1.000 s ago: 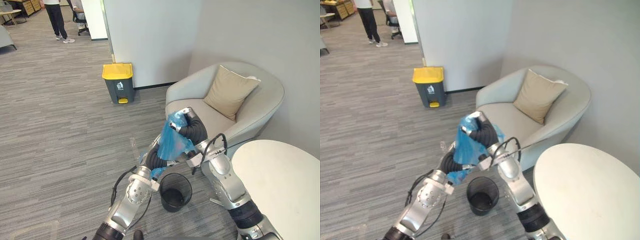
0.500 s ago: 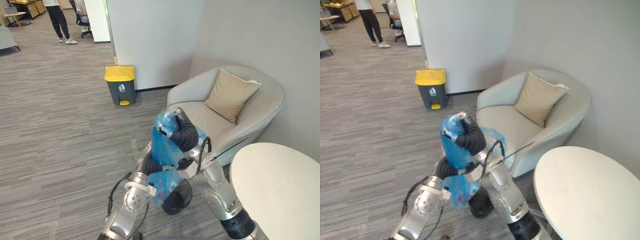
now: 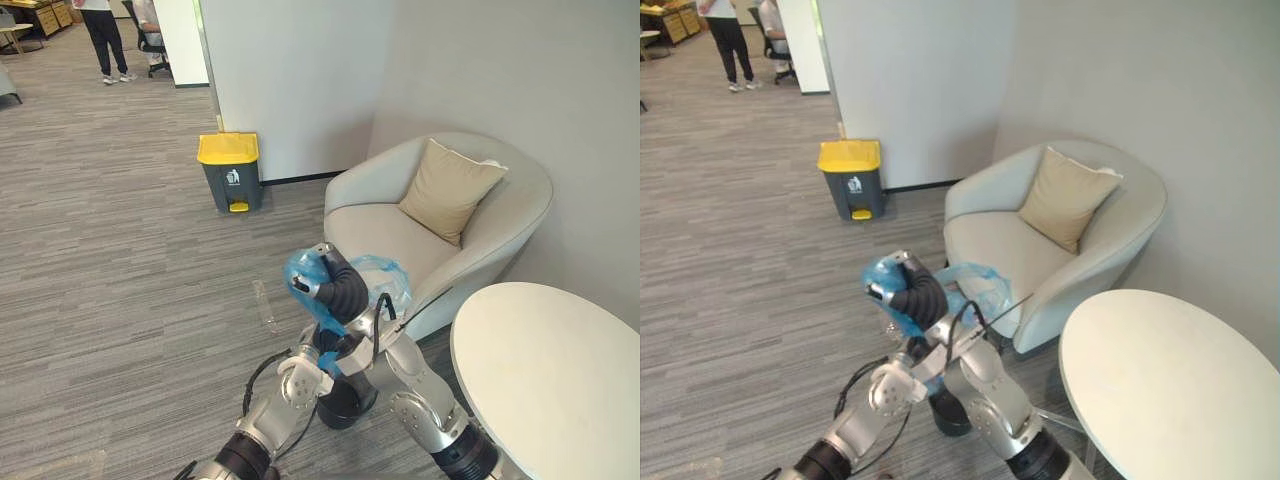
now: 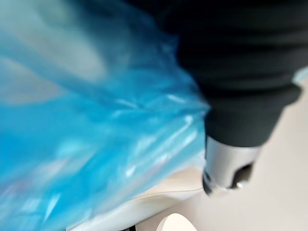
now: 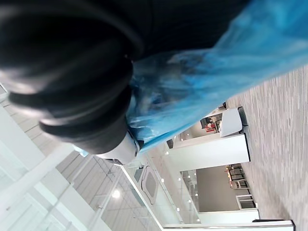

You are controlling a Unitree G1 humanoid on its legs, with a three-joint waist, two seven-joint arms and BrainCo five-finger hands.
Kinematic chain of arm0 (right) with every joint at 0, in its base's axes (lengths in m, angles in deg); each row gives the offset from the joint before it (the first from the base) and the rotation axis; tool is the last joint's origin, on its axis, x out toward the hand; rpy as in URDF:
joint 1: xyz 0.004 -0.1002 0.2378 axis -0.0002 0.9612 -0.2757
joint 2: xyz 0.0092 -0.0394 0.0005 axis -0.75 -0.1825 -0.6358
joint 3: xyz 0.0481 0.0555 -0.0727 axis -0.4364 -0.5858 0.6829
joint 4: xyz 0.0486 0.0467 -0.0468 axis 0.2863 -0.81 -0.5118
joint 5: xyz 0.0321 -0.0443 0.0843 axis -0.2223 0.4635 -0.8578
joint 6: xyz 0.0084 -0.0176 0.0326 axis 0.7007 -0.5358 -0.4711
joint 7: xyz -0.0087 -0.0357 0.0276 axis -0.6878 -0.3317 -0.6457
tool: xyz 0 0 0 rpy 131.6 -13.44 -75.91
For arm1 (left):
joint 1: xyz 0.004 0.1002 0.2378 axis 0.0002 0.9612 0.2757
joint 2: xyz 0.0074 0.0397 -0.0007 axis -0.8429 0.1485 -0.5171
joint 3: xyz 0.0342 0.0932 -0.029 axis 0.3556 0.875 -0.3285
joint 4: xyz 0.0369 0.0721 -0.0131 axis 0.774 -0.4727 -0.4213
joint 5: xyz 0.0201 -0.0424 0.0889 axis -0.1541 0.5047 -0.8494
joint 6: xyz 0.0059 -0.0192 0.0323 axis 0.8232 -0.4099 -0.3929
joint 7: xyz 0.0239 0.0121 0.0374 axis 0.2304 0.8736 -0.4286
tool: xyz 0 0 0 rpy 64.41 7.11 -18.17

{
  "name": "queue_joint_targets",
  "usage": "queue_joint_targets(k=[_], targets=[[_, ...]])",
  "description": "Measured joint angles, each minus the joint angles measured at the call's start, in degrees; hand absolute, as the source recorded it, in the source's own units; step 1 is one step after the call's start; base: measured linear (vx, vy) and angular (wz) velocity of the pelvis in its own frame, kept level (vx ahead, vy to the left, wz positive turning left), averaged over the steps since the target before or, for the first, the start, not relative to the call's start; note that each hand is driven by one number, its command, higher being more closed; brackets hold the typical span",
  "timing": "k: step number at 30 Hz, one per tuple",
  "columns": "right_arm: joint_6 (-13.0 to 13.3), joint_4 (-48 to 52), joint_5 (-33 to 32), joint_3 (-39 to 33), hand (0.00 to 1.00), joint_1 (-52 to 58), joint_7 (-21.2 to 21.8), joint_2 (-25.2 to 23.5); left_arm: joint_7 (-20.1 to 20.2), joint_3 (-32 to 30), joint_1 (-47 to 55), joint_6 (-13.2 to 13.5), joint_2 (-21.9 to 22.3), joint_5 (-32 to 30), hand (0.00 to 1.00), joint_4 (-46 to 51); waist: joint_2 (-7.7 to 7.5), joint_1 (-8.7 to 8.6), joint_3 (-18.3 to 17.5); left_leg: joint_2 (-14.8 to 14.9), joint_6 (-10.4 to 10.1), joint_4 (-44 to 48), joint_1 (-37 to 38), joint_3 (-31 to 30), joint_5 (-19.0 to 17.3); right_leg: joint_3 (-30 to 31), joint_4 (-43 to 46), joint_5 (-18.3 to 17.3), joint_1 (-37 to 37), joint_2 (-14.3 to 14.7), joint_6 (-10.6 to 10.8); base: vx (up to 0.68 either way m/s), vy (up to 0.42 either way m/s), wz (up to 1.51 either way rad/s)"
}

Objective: Gather rubbish on tea table into small bin, then transfer packed bag to large trash can.

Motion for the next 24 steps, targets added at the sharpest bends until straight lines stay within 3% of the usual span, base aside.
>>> queue_joint_targets(k=[8,14,15,24], targets=[[0.7,-3.8,0.8,-2.6,1.0,6.9,2.9,0.6,0.0,-0.2,0.2,-0.5,-0.5,6.2,1.0,1.1,-0.43,-0.31,0.0,0.2,0.0,0.0,0.0,0.4,0.0,0.5,-0.2,0.1,0.0,0.2,-0.2,0.04,-0.009,-0.04],[0.6,-6.7,7.7,-7.9,1.0,10.2,2.5,1.0,0.1,-1.8,0.2,-0.3,-0.5,8.8,1.0,7.0,-1.21,-0.49,0.5,0.2,0.0,0.0,0.0,0.2,0.0,0.3,-0.3,-0.1,0.1,0.2,0.0,0.0,0.0,0.0],[0.6,-6.7,10.4,-8.4,0.0,10.2,2.1,0.8,0.1,-2.6,0.2,-0.3,-0.4,8.8,1.0,8.0,-1.3,-0.53,0.6,-0.1,0.0,0.0,0.0,0.2,0.0,0.2,-0.1,-0.4,0.0,0.3,0.4,0.0,0.0,0.0],[0.8,-6.8,27.3,-12.4,0.0,11.1,-1.4,0.9,0.1,-8.3,4.0,-0.2,-0.4,10.0,1.0,14.1,-1.08,-0.39,0.8,-0.8,0.1,0.0,0.0,-0.7,0.1,-0.8,0.5,-0.9,0.1,-0.3,0.6,0.0,0.003,0.06]])
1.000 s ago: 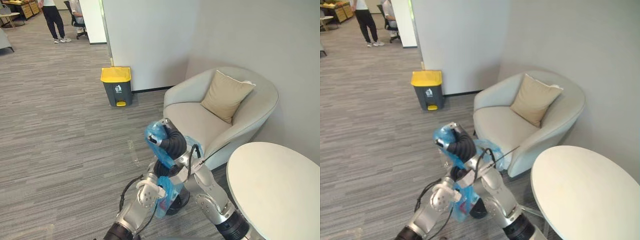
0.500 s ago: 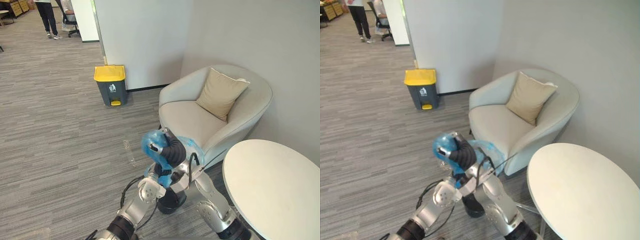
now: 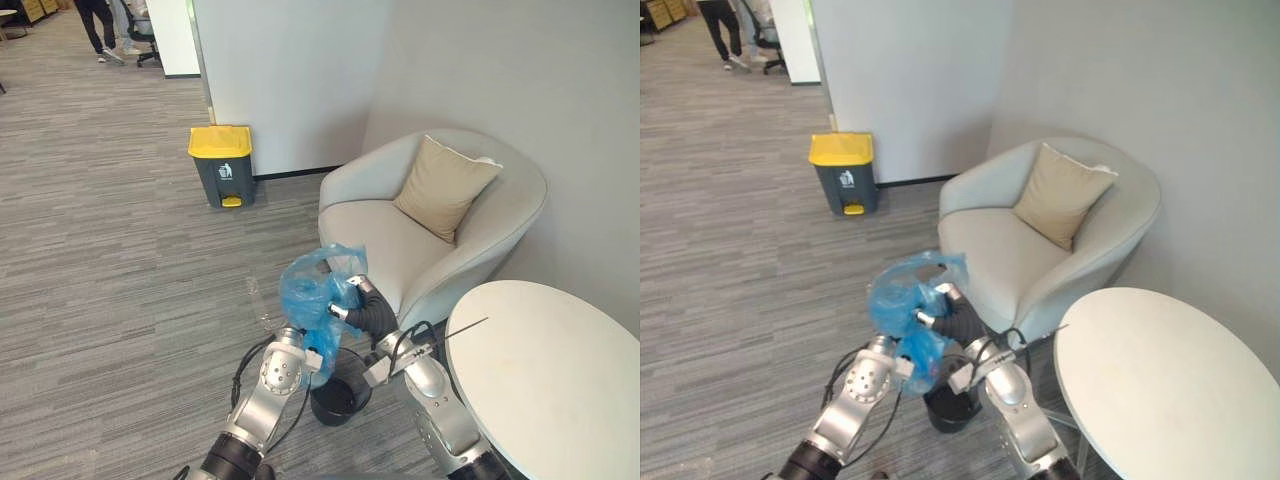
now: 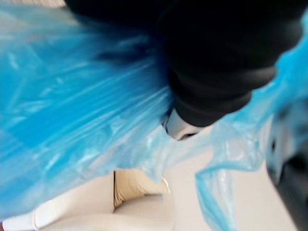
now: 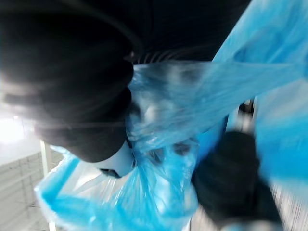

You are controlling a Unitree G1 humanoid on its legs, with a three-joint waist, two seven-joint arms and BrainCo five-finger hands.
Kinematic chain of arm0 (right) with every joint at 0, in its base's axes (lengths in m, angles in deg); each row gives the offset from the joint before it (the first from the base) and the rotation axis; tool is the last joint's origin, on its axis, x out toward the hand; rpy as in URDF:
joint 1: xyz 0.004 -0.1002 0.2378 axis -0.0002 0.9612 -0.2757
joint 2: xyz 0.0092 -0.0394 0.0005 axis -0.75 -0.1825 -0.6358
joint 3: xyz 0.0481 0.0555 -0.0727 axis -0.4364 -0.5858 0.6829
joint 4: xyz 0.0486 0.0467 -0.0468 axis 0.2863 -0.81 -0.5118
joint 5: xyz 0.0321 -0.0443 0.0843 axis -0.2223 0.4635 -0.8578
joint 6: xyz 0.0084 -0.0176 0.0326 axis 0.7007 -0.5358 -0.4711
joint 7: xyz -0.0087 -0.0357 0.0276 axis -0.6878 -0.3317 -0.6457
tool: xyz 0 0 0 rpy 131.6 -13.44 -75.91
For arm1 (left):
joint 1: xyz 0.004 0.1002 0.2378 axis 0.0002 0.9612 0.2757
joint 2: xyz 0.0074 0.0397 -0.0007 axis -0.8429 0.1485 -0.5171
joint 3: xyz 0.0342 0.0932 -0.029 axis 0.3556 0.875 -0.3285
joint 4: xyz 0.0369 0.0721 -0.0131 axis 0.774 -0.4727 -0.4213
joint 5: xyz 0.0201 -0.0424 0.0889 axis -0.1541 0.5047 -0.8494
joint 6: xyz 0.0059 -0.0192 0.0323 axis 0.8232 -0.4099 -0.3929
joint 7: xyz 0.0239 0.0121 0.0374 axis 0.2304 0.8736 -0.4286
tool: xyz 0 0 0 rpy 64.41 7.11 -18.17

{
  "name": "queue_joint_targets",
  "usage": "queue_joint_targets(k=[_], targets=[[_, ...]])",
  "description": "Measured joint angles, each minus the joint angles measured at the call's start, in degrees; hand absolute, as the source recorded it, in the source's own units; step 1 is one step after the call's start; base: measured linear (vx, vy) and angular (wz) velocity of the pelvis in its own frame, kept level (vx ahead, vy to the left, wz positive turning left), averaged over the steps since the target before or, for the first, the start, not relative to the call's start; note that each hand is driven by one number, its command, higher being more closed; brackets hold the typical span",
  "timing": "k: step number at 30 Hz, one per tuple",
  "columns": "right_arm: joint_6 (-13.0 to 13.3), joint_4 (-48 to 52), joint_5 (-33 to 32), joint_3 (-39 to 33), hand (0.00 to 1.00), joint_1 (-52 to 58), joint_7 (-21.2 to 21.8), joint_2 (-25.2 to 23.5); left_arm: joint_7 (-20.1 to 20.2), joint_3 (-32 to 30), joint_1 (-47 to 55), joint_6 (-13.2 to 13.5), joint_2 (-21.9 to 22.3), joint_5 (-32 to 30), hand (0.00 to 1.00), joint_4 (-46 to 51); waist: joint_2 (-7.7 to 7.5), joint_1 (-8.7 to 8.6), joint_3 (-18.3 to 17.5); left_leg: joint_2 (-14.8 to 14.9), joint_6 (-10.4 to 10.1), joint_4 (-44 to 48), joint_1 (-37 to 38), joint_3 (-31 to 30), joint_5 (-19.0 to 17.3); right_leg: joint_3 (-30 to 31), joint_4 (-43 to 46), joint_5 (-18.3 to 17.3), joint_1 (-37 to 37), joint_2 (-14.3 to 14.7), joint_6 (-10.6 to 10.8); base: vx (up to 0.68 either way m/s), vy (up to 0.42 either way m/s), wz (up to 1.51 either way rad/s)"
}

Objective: Gather rubbish on tea table into small bin, then transfer packed bag to large trash can.

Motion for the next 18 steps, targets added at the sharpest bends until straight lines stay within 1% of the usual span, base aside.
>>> queue_joint_targets(k=[1,3,4,6,7,10,13,14,15,18], targets=[[0.1,0.0,0.9,-0.2,0.0,0.0,-0.2,0.1,0.0,-0.3,0.3,0.0,0.0,0.0,1.0,0.5,0.05,0.0,0.0,0.0,0.0,0.0,0.0,0.0,0.0,0.0,0.0,0.0,0.0,0.0,0.0,0.0,0.0,0.0],[1.2,0.0,6.9,-1.7,0.0,-0.1,-1.9,0.7,0.0,-1.4,1.2,0.0,0.0,0.7,1.0,2.4,0.2,0.1,0.1,0.0,0.0,0.0,0.0,0.0,0.0,0.0,0.0,0.0,0.0,0.0,0.0,0.0,0.0,0.0],[1.5,0.0,8.0,-1.9,0.0,-0.2,-2.3,1.2,0.0,-1.7,1.3,0.0,0.0,0.9,1.0,2.8,0.2,0.13,0.1,0.0,0.0,0.0,0.0,0.0,0.0,-0.1,0.0,0.0,0.0,0.0,0.0,0.0,0.0,0.0],[2.7,0.6,14.2,-2.0,0.0,-0.9,-4.3,5.4,-0.1,-3.2,1.7,0.4,-0.1,1.0,1.0,3.9,0.23,0.25,0.2,0.0,0.1,0.0,0.0,0.0,0.0,-0.1,0.0,0.0,0.0,0.0,0.0,0.0,0.0,0.0],[3.0,0.9,15.8,-2.3,0.0,-1.1,-4.7,6.7,-0.1,-3.8,2.1,0.6,-0.2,1.0,1.0,4.4,0.28,0.26,0.2,0.0,0.1,0.0,0.0,0.0,0.0,-0.1,0.0,0.0,0.0,0.0,0.0,0.0,0.0,0.0],[3.6,4.5,19.1,-5.3,0.0,-1.2,-6.5,10.4,-0.4,-5.4,3.3,1.1,-1.0,1.1,1.0,5.3,0.74,0.26,0.5,-0.1,0.1,0.0,0.0,0.0,0.0,-0.1,0.0,0.0,0.1,0.0,0.0,0.0,0.0,0.0],[4.9,8.1,21.2,-8.9,0.0,-1.2,-8.5,13.7,-1.2,-7.3,5.0,1.1,-1.6,1.5,1.0,6.1,1.02,0.25,0.7,0.0,0.1,0.0,0.1,0.0,0.0,-0.1,-0.3,0.0,0.2,0.0,0.0,0.01,-0.001,0.0],[5.0,8.8,21.9,-9.6,0.0,-1.1,-8.9,14.3,-1.2,-7.8,5.5,1.1,-1.7,1.9,1.0,6.3,1.02,0.24,0.7,0.0,0.1,0.0,0.1,0.0,0.0,-0.1,-0.3,0.0,0.3,0.0,0.0,0.04,-0.005,-0.01],[5.5,9.3,23.6,-11.0,0.0,-1.0,-10.3,14.8,-1.2,-9.0,6.3,1.1,-1.7,2.1,1.0,6.8,1.07,0.23,0.8,0.0,0.1,0.0,0.1,0.0,0.0,-0.1,-0.4,0.0,0.3,0.0,0.0,0.03,-0.005,-0.01],[5.7,9.4,26.5,-13.3,0.0,0.3,-12.8,14.0,-1.3,-10.2,7.4,1.1,-1.7,2.2,1.0,7.3,1.26,0.25,1.0,-0.1,0.1,0.0,0.1,0.0,0.0,-0.1,-0.4,0.0,0.3,0.0,0.0,0.01,-0.001,0.0]])
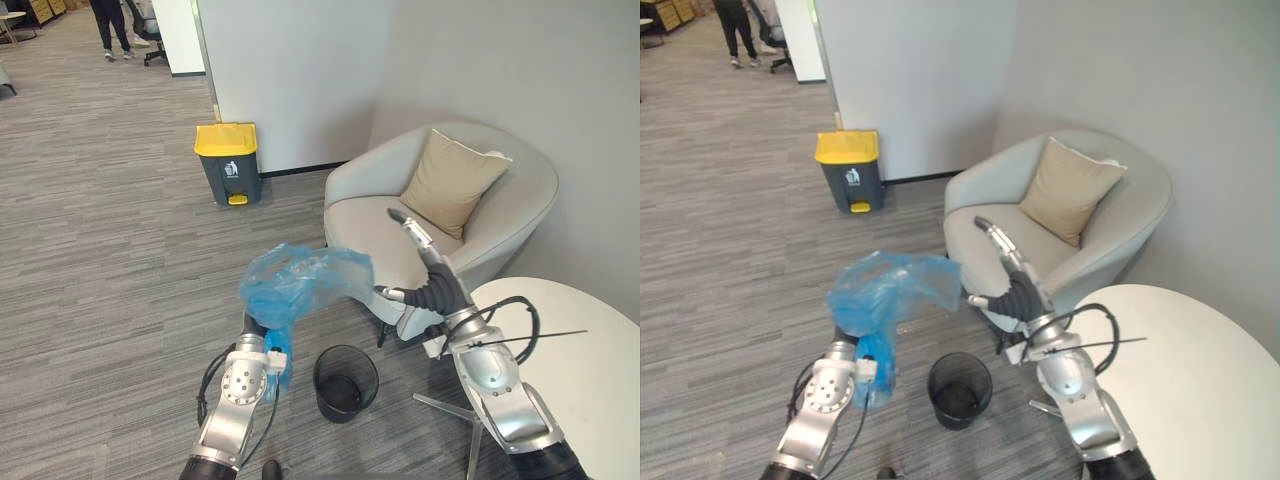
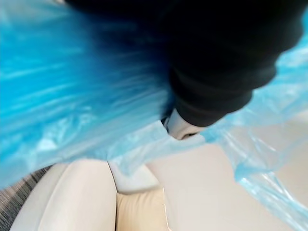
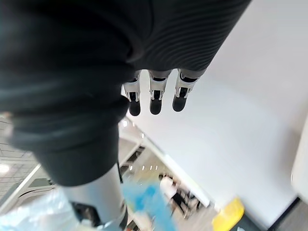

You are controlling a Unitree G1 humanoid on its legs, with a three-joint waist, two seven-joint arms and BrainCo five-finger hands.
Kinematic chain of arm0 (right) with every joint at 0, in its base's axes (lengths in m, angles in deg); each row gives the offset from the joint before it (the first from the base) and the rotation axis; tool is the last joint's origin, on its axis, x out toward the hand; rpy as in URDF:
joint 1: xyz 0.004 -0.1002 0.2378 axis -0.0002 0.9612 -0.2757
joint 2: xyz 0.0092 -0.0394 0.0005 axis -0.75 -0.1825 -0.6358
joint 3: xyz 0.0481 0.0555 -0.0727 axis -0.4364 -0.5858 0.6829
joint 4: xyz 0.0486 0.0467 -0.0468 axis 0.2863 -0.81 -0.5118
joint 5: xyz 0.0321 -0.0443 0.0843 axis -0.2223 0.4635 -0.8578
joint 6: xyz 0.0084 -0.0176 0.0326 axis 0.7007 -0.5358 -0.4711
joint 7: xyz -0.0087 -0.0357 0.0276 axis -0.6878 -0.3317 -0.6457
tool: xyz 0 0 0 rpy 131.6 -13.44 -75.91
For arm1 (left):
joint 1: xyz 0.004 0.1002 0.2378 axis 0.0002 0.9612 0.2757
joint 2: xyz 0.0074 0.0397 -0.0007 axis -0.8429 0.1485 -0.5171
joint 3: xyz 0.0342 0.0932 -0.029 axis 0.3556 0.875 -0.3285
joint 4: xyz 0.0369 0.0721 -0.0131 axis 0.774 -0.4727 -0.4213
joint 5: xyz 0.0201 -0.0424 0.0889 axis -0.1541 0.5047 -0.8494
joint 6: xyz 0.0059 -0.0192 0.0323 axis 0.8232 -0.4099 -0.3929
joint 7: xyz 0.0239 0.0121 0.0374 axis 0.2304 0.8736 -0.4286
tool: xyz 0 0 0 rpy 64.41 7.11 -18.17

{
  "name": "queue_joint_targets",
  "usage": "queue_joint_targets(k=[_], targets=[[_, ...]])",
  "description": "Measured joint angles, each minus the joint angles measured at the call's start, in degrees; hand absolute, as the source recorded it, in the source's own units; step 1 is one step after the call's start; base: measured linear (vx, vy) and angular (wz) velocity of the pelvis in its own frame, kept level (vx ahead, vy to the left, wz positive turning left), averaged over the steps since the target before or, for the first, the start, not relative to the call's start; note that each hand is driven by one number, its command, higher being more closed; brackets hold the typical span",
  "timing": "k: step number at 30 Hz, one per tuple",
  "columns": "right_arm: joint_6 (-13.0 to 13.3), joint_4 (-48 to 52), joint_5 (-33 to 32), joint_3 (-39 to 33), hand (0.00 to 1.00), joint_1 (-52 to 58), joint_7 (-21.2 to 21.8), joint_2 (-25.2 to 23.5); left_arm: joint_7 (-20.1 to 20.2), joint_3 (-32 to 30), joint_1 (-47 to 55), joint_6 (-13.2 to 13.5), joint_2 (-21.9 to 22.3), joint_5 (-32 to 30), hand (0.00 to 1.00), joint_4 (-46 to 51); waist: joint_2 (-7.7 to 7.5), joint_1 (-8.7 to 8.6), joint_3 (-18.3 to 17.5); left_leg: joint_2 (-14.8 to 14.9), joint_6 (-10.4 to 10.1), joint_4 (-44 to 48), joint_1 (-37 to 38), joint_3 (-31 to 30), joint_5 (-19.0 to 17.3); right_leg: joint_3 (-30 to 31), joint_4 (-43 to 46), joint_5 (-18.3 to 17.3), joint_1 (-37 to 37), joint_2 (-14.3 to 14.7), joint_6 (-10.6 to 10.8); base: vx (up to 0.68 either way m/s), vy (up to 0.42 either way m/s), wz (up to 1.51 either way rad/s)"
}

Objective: Gather rubbish on tea table into small bin, then transfer packed bag to large trash can.

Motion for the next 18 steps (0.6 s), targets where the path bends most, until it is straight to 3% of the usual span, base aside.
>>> queue_joint_targets(k=[2,5,9,14,18], targets=[[0.0,-0.2,1.3,-2.1,0.0,2.3,-1.0,-2.4,0.0,-0.9,1.4,0.0,0.1,0.3,1.0,0.2,0.2,0.0,0.2,-0.1,0.0,0.0,0.0,0.0,0.0,0.0,0.0,0.0,0.0,0.0,0.0,0.0,0.0,0.0],[-0.5,-3.7,1.2,-5.8,0.0,6.7,-2.1,-10.0,0.1,-3.2,4.6,0.0,1.1,2.0,1.0,0.2,0.52,-0.26,0.4,-0.1,0.0,0.0,0.0,0.0,0.0,-0.1,0.0,-0.2,0.0,-0.1,0.0,0.0,0.0,0.0],[-3.8,-16.5,-6.1,-10.3,0.0,11.3,-0.3,-16.9,1.8,-6.7,8.0,0.0,3.3,7.2,1.0,-4.4,0.92,-0.22,0.7,0.2,-0.1,0.0,0.0,-0.2,-0.3,-0.3,0.0,-0.3,0.1,-0.1,-0.1,0.0,0.0,0.01],[-7.3,-33.6,-8.9,-15.7,0.0,12.2,1.3,-20.9,6.2,-11.0,10.0,-0.2,3.3,12.3,1.0,-14.9,1.44,-0.35,1.3,0.2,-0.3,0.0,-0.2,-1.1,-1.2,-1.3,0.0,-1.0,0.5,-0.2,-0.5,0.01,-0.001,0.09],[-8.4,-45.2,-11.9,-19.0,0.0,11.5,1.3,-21.3,8.5,-13.0,10.2,-1.1,3.3,13.3,1.0,-22.2,1.51,-0.01,2.2,0.0,-0.2,0.0,0.6,-1.6,-1.6,-1.9,0.0,-1.5,1.6,-0.4,-0.1,0.04,-0.006,0.1]])
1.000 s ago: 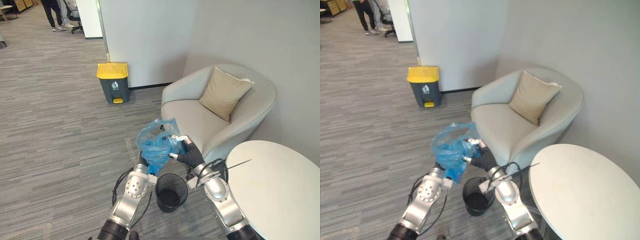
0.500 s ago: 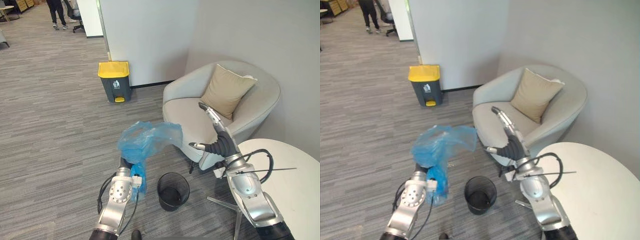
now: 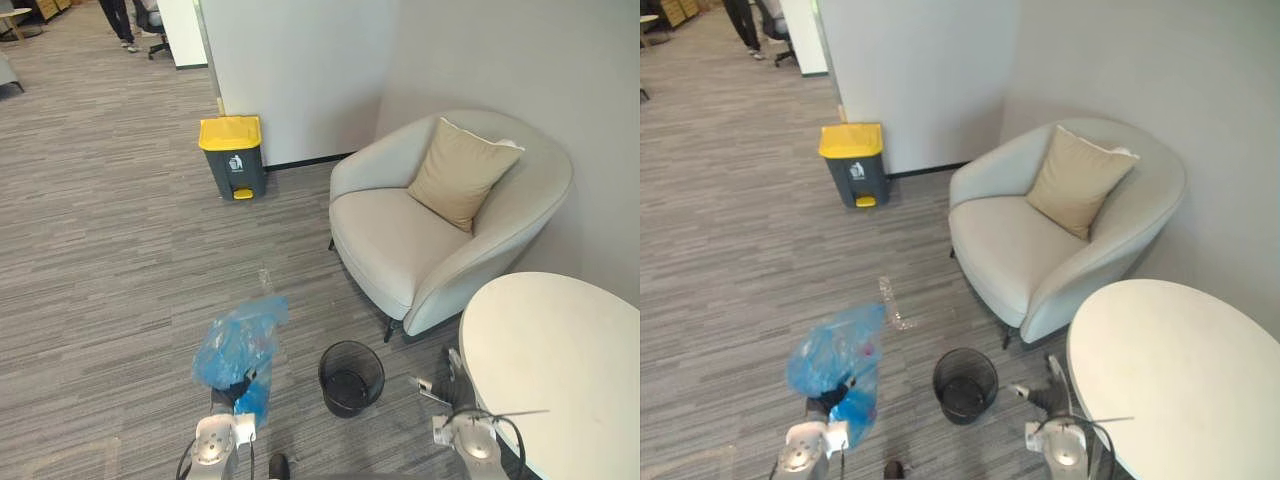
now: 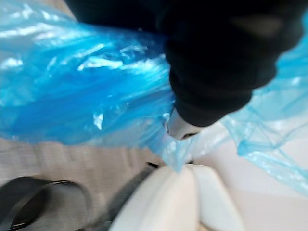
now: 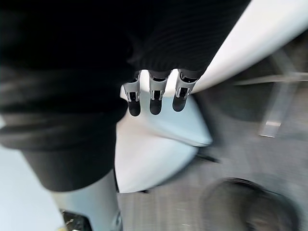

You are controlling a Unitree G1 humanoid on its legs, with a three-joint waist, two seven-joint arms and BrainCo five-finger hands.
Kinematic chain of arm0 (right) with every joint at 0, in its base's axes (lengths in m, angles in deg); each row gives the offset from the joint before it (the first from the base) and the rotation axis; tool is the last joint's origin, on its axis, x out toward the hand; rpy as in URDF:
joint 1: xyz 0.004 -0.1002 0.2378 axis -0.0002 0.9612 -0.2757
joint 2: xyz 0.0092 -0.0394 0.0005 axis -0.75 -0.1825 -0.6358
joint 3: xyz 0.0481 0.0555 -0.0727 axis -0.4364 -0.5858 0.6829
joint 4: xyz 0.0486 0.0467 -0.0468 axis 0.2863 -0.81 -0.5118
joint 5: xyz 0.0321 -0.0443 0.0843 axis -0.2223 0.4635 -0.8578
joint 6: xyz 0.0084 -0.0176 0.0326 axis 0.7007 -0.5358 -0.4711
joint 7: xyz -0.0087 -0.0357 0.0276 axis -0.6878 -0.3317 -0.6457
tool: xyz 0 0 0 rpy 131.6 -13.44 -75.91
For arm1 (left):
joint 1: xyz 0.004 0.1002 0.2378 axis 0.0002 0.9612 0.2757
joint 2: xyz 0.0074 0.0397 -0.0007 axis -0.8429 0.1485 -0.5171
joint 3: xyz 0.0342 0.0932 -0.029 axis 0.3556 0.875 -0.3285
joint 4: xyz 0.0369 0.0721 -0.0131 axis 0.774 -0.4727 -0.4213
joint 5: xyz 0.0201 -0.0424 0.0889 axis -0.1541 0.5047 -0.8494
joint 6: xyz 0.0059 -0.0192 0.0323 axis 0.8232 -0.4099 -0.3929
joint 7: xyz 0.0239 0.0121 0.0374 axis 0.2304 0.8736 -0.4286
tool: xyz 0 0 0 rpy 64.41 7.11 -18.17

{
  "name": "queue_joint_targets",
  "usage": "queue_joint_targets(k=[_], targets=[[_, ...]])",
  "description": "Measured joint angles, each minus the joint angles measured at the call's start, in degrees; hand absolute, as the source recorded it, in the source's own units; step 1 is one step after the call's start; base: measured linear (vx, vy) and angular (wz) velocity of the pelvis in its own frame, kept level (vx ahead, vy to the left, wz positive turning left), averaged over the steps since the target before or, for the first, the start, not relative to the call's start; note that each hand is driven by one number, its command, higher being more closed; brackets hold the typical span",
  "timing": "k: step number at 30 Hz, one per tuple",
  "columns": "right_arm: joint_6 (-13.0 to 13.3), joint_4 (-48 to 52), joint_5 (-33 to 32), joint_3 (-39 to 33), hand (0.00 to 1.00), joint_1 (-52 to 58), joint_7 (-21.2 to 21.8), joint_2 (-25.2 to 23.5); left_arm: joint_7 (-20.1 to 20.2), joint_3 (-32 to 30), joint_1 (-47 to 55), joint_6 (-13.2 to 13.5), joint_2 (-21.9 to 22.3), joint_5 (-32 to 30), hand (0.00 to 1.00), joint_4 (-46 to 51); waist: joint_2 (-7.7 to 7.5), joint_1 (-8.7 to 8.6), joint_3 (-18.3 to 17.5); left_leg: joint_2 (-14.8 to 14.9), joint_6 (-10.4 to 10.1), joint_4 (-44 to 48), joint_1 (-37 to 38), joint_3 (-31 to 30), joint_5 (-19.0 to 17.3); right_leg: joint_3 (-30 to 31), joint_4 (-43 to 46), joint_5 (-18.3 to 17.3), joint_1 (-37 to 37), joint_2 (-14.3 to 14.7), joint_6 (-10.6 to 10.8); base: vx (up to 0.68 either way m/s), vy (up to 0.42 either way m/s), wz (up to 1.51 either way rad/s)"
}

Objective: Gather rubbish on tea table into small bin, then transfer packed bag to large trash can.

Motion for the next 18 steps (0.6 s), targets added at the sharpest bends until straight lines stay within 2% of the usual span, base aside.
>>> queue_joint_targets(k=[8,18], targets=[[-2.0,-12.1,-8.1,-3.0,0.0,-1.8,-0.9,-1.4,0.4,-2.4,0.5,-1.5,0.1,0.2,1.0,-12.9,-0.09,0.63,0.8,-0.6,-0.3,0.0,1.1,-0.4,-0.3,-0.6,0.9,-1.0,1.1,-0.4,-0.3,0.08,-0.015,0.04],[-2.3,-18.4,-10.5,-3.2,0.0,-5.5,-1.8,-1.7,-0.1,-2.4,-2.1,-1.8,0.1,0.1,1.0,-21.9,-0.44,0.69,2.2,-1.8,-0.2,0.0,2.6,-1.5,-1.3,-2.2,0.9,-2.8,3.5,-1.3,-0.1,0.05,-0.007,0.08]])
